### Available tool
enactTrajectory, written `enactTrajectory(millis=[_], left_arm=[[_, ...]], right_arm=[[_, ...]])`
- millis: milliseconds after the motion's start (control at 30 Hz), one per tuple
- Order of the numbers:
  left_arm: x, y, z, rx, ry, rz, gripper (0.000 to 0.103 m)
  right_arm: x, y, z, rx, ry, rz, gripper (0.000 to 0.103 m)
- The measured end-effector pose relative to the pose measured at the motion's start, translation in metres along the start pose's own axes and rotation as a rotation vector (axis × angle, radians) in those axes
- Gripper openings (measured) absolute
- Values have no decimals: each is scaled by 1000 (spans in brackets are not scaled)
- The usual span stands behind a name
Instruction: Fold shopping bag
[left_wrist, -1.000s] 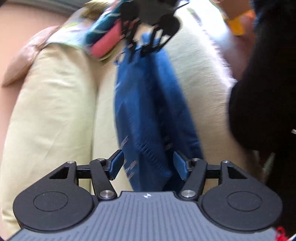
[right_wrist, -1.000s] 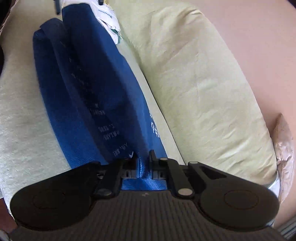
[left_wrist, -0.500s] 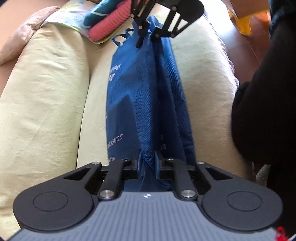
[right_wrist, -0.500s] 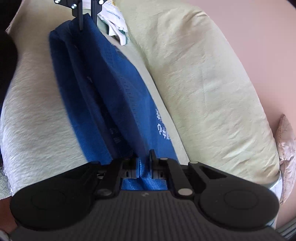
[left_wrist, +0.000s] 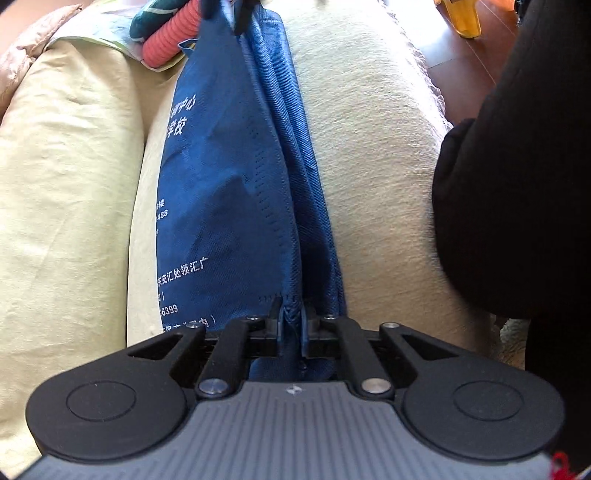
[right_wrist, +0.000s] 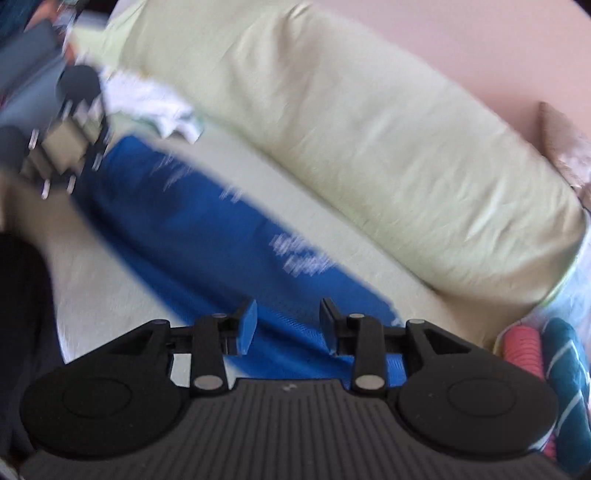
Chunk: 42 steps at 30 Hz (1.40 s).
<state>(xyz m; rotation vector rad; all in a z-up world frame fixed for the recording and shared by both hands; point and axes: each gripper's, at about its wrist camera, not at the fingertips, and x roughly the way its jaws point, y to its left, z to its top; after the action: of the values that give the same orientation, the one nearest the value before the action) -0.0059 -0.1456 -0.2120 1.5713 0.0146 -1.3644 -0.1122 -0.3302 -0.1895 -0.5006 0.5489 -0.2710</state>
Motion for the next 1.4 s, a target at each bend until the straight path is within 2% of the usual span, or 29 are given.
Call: enactTrajectory(millis=[33,133,167,400,533,567,600,633,667,800,933,1033,1167,1267,1333,1400], left_arm=[[0,0,0,-3,0,0,6],[1,0,1,-2,1,4,6],[1,0,1,-2,1,4,6],[1,1,2,4,1,9,6],[2,1,3,13,4,10,6],[2,1,4,14,5,11,6],[3,2,4,9,6,14,6],[3,2,5,4,8,18,6],[3,2,5,-1,9,21,6],[4,2,6,-9,9,27,6],[5,4,8,2,11,19,6],[-6,19,10,-20,4,10,14],[-25,35,13,-53,-13,-1,22],[-55,52,29,-105,-122,8,23],[-70,55,41,-127,-216,-31,25],[-77,51,45,-115,-247,-37,25]], right_arm=[[2,5,0,-97,23,-42,44],[7,18,-15,-362,60,-92,44],[7,18,-17,-382,73,-78,44],[-14,6,-18,-360,89,-7,44],[-2,-4,-18,-406,154,63,42],[0,-5,-18,-412,154,77,39],[3,-7,-19,-416,159,96,31],[6,-8,-19,-419,175,120,4],[5,-7,-20,-429,174,128,0],[-8,12,-32,-522,114,53,0],[-7,40,-55,-559,134,-3,0],[8,62,-71,-547,175,-15,3],[12,66,-68,-508,175,-36,3],[11,65,-70,-504,166,-26,3],[11,64,-71,-505,162,-21,3],[10,63,-70,-497,165,-16,4]])
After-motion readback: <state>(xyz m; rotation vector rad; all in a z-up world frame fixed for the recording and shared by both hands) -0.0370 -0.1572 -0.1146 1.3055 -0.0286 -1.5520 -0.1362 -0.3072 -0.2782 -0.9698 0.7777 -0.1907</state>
